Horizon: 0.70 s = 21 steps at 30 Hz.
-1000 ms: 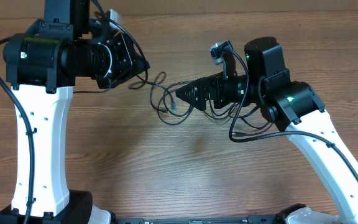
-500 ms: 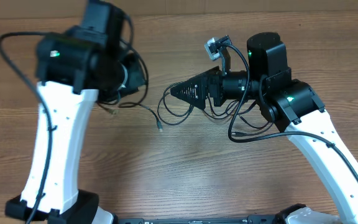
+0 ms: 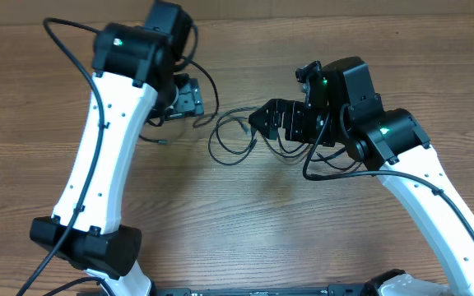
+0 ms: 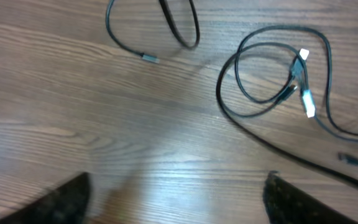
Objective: Untangle cables
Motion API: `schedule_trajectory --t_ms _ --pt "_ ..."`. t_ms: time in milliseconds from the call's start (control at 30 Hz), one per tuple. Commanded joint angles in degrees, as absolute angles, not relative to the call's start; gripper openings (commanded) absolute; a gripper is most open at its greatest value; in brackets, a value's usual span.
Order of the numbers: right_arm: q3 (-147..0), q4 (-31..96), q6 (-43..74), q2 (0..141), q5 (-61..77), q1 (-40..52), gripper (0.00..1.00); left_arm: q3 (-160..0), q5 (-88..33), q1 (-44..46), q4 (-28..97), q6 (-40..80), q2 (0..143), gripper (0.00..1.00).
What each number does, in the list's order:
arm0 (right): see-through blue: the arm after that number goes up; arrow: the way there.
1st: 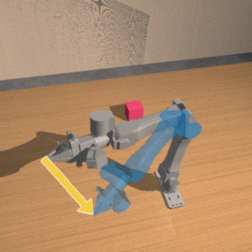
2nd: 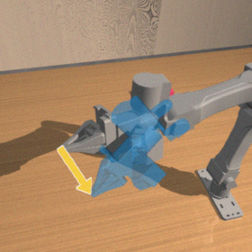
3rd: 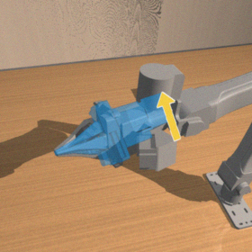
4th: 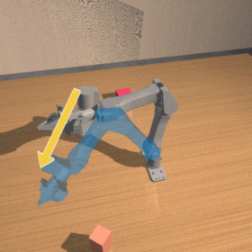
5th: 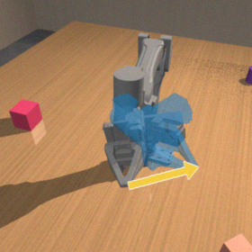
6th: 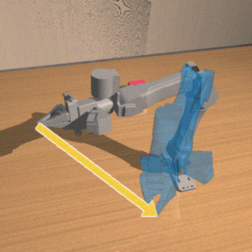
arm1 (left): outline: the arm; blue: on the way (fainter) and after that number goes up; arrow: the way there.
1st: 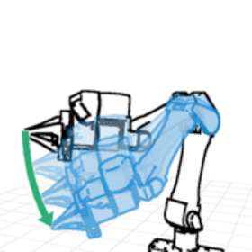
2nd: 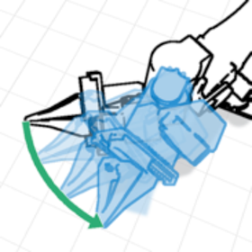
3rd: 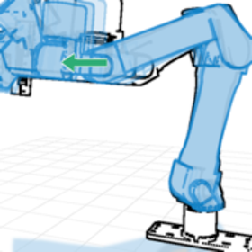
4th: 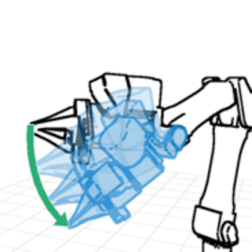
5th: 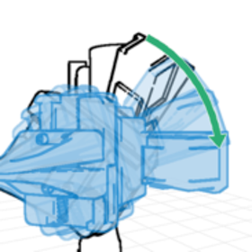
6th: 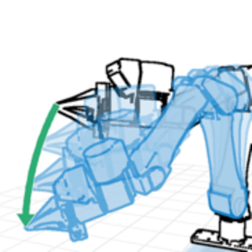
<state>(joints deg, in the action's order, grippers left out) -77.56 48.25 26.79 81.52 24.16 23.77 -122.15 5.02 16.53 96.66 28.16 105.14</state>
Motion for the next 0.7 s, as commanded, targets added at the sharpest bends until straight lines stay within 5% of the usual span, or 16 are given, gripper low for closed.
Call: schedule_trajectory --t_ms 0,167,333,667 --pt "-77.67 48.34 27.22 81.41 19.03 23.73 1.00 -121.19 -7.18 15.33 96.82 16.88 105.67 0.98" --pt "-77.67 48.42 27.20 81.41 18.00 23.73 1.00 -115.83 -17.67 16.01 96.82 9.61 105.67 1.00" --pt "-77.62 49.69 27.20 81.41 18.00 23.73 1.00 -103.92 -40.69 15.84 96.82 -6.94 105.78 1.00" --pt "-77.62 50.98 27.20 81.41 18.00 23.73 1.00 -100.62 -42.41 8.25 89.06 -2.24 105.78 1.00"
